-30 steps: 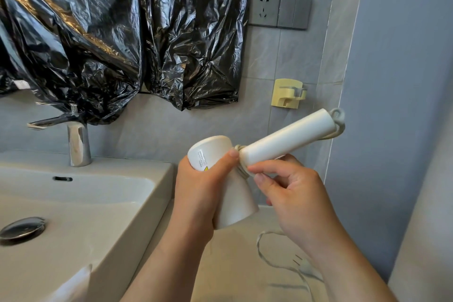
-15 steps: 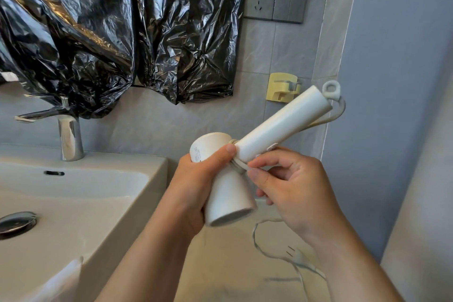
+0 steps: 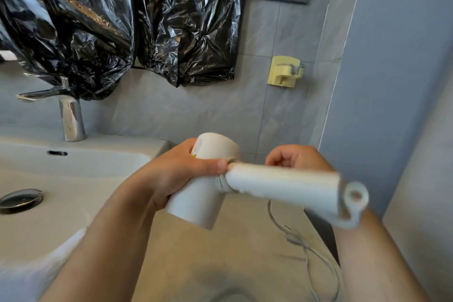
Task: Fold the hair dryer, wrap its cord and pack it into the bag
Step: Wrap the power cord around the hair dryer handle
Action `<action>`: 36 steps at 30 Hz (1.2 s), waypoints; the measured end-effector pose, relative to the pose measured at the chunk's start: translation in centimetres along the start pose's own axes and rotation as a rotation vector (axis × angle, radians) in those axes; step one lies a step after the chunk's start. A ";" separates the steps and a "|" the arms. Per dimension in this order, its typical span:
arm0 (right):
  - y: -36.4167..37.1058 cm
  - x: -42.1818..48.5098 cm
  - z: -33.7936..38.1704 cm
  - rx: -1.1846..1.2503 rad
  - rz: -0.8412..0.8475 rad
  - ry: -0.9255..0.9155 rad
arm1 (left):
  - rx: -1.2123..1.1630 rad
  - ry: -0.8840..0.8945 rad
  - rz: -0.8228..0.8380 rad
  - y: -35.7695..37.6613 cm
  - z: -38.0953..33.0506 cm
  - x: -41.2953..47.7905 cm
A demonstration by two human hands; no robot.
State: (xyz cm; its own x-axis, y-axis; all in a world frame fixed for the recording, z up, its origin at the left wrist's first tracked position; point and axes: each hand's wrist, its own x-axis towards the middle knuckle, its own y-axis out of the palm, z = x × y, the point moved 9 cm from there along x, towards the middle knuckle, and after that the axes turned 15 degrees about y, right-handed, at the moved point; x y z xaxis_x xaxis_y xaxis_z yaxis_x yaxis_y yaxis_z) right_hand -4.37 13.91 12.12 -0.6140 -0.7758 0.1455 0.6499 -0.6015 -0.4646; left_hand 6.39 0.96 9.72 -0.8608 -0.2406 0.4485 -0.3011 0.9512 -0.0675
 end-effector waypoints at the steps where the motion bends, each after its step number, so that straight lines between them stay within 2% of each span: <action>1: 0.2 0.2 -0.3 -0.046 0.007 0.028 | 0.085 0.006 -0.001 -0.3 -0.1 0.0; 4: 0.6 0.0 -0.6 -0.069 -0.004 0.067 | 0.386 0.034 -0.023 -1.0 -0.7 -0.1; 8: 1.1 -0.4 -1.1 -0.021 0.066 0.153 | 0.727 0.066 -0.070 -0.5 -1.9 0.0; 16: 1.4 0.2 -0.9 0.083 -0.073 0.252 | 1.026 0.167 -0.315 -0.3 -3.6 -0.2; 19: 1.6 0.1 -1.0 0.145 -0.075 0.282 | 1.073 0.244 -0.365 0.1 -4.8 -0.5; 23: 0.7 -0.2 -0.5 -0.082 -0.121 0.229 | 1.134 0.312 -0.385 0.8 -5.7 -0.7; 25: 0.8 -0.6 -0.4 -0.106 -0.069 0.222 | 1.171 0.362 -0.424 1.0 -6.1 -0.9; 28: 1.7 -1.4 0.2 -0.271 0.022 0.178 | 1.235 0.456 -0.480 1.0 -6.8 -1.2; 31: 2.3 -1.9 0.7 -0.053 0.086 0.219 | 1.236 0.514 -0.524 0.8 -7.3 -1.5; 36: 2.5 -2.0 1.7 0.310 0.185 0.171 | 0.977 0.544 -0.663 -0.3 -7.2 -2.1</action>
State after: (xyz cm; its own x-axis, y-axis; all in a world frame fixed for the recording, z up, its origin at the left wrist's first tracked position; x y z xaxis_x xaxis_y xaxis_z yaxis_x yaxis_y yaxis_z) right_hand -0.75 13.62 12.20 -0.5224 -0.8493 -0.0760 0.8450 -0.5036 -0.1801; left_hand 11.24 2.56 15.17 -0.2266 -0.2801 0.9328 -0.9736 0.0928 -0.2087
